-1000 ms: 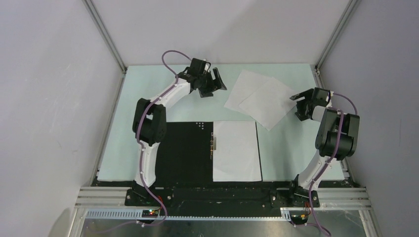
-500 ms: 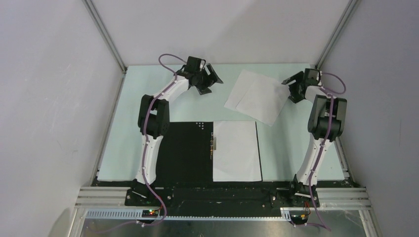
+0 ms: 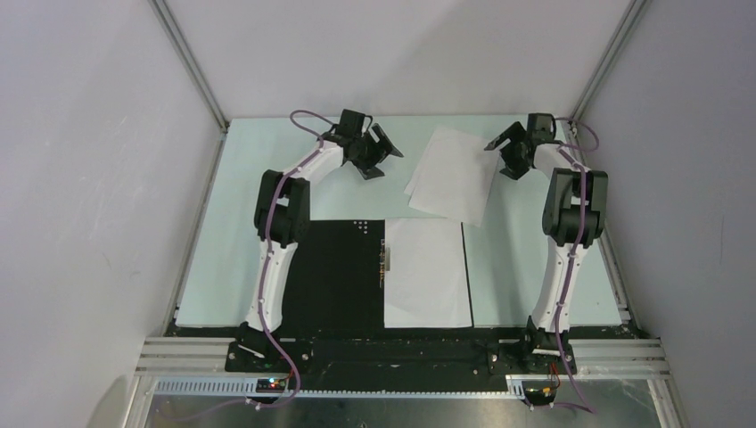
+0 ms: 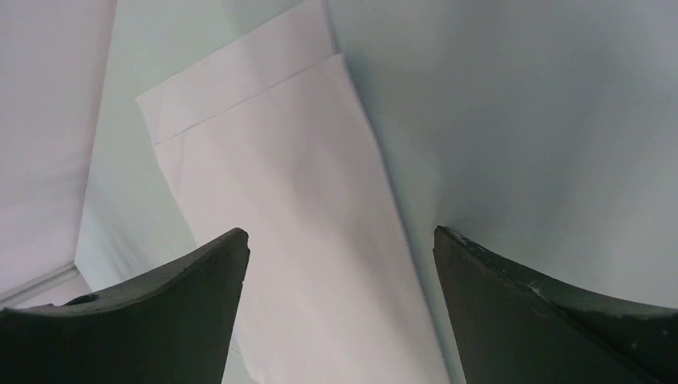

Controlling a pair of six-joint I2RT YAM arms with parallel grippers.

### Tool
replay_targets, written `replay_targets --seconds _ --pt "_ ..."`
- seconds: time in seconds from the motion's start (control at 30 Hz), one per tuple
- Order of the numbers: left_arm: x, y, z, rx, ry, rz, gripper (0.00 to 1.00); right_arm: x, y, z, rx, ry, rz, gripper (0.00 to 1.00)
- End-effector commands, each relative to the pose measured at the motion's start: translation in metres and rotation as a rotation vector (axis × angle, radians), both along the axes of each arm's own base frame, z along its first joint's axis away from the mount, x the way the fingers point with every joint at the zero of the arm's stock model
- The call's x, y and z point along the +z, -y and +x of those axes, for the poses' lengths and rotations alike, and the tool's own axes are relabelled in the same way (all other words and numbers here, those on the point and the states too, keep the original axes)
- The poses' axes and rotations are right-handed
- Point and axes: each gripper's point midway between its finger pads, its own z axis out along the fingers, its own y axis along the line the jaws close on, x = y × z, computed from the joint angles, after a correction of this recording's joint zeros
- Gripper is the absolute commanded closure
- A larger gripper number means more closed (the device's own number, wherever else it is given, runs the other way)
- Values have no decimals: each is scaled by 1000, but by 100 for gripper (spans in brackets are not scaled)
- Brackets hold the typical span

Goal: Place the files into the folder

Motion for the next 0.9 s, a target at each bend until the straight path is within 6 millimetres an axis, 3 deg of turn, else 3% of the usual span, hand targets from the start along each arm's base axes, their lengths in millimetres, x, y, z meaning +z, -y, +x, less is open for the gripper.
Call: replay_targets --seconds 0.0,0.2,0.5,0.53,0.67,0.87 --pt "13 13 7 10 23 -44 14 -4 33 -29 -36 -85 -27 9" --pt "4 30 3 20 -16 -68 15 -18 -4 -26 76 -124 -4 9" --pt "-13 27 -4 76 -87 -66 15 -26 -57 -14 241 -150 8 8" --pt "-18 26 -6 83 -99 -61 16 -27 -74 -17 278 -160 13 8" --pt "-22 12 -14 116 -100 -8 16 -30 -102 -14 357 -161 26 8" --pt "-15 -33 -22 178 -21 183 17 -26 -132 -8 451 -140 50 8"
